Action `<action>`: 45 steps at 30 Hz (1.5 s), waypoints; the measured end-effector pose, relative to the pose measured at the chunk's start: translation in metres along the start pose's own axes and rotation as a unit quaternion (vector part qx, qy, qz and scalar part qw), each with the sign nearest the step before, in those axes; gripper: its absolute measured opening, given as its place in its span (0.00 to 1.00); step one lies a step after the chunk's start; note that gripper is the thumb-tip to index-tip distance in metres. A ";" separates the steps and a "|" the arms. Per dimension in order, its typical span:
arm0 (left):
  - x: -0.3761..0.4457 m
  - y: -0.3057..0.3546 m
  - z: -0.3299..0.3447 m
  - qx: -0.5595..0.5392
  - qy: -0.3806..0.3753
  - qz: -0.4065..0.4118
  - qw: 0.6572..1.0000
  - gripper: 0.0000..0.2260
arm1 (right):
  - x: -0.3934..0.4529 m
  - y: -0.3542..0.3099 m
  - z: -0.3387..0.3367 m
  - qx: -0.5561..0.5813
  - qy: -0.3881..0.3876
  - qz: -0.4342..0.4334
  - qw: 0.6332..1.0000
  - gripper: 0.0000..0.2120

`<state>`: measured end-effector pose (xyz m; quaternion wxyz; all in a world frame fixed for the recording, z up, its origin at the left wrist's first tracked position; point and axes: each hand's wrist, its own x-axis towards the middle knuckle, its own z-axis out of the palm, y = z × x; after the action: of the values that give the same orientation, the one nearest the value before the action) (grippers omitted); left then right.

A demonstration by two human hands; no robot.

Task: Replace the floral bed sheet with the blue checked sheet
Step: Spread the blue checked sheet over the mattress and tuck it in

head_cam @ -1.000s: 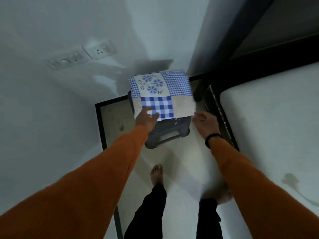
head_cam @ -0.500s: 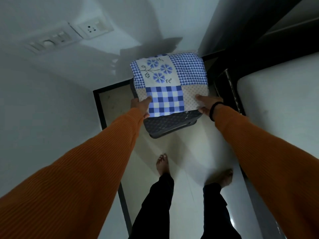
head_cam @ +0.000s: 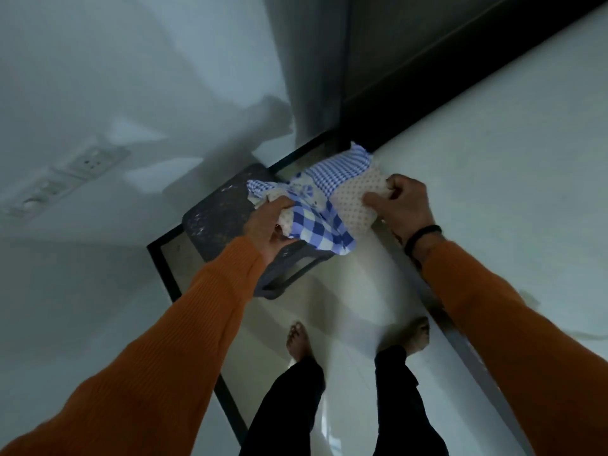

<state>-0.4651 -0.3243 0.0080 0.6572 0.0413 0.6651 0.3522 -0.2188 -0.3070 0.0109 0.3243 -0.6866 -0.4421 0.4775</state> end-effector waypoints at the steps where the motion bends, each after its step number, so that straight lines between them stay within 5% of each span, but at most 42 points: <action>1: -0.010 -0.004 0.031 -0.007 -0.029 0.001 1.000 0.15 | -0.003 0.001 -0.034 0.008 0.017 -0.005 1.000 0.15; 9: -0.081 -0.065 0.316 0.109 -0.227 0.021 0.968 0.22 | -0.045 0.052 -0.352 0.055 0.230 0.053 0.970 0.14; 17: -0.147 -0.131 0.594 0.234 -0.367 0.069 0.898 0.14 | -0.099 0.097 -0.598 0.139 0.388 0.084 0.907 0.20; 22: -0.108 -0.180 0.650 0.390 -0.356 0.081 0.845 0.08 | -0.108 0.181 -0.604 0.248 0.369 0.208 0.871 0.22; 25: -0.044 -0.213 0.621 0.560 -0.270 0.073 0.780 0.22 | -0.115 0.233 -0.570 0.310 0.313 0.350 0.826 0.09; 28: -0.003 -0.228 0.597 0.684 -0.178 0.090 0.702 0.25 | -0.111 0.277 -0.562 0.293 0.363 0.394 0.792 0.17; 30: 0.000 -0.229 0.609 0.683 -0.167 0.155 0.694 0.23 | -0.100 0.287 -0.569 0.249 0.377 0.388 0.803 0.19; 34: 0.004 -0.229 0.680 0.659 -0.206 0.233 0.684 0.26 | -0.059 0.276 -0.594 -0.013 0.331 0.335 0.882 0.17; 40: 0.038 -0.230 0.790 0.722 -0.285 0.275 0.567 0.42 | 0.057 0.269 -0.649 -0.234 0.190 0.253 0.919 0.27; 45: 0.050 -0.221 0.821 0.750 -0.285 0.322 0.502 0.22 | 0.125 0.250 -0.664 -0.307 0.071 0.257 0.914 0.45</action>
<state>0.3601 -0.1235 -0.0576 0.3751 0.8283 0.3979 -0.1221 0.5003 -0.3072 -0.0311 -0.0060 -0.8744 -0.3508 0.3351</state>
